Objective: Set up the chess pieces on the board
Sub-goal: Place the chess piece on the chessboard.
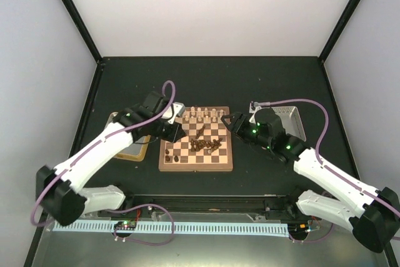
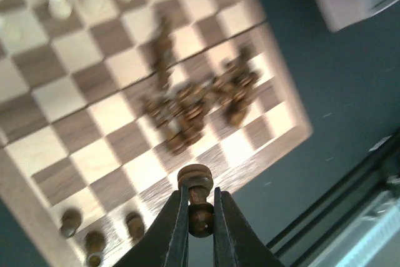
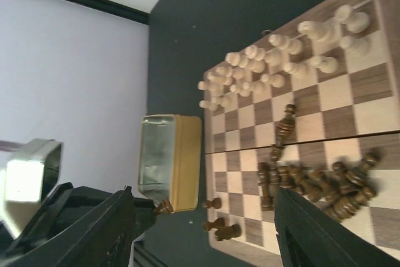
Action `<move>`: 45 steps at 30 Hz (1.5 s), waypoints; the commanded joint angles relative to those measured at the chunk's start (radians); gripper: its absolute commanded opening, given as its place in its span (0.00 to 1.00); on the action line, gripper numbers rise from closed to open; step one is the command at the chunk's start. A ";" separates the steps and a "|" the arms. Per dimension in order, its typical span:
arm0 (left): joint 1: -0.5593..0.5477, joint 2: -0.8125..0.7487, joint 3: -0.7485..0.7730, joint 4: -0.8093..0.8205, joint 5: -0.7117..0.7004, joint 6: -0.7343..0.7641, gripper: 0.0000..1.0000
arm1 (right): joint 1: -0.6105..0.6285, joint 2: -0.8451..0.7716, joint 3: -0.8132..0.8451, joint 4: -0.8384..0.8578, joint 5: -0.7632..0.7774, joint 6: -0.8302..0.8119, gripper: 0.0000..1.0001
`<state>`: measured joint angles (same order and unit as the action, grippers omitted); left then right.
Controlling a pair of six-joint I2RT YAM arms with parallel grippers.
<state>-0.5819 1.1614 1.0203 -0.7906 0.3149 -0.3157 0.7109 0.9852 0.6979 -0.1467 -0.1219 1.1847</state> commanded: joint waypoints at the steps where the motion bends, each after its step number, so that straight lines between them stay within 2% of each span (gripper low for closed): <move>1: 0.010 0.144 0.058 -0.250 -0.096 0.084 0.02 | -0.007 -0.007 0.022 -0.078 0.074 -0.067 0.61; 14: 0.015 0.369 0.087 -0.202 -0.158 0.089 0.02 | -0.008 0.025 0.015 -0.082 0.048 -0.083 0.62; 35: 0.015 0.494 0.091 -0.190 -0.132 0.138 0.08 | -0.008 0.059 0.020 -0.075 0.039 -0.087 0.62; 45: 0.014 0.499 0.102 -0.189 -0.111 0.145 0.21 | -0.007 0.054 0.024 -0.082 0.035 -0.088 0.62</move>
<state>-0.5705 1.6508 1.0824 -0.9798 0.1879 -0.1864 0.7101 1.0428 0.6983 -0.2321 -0.0887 1.1049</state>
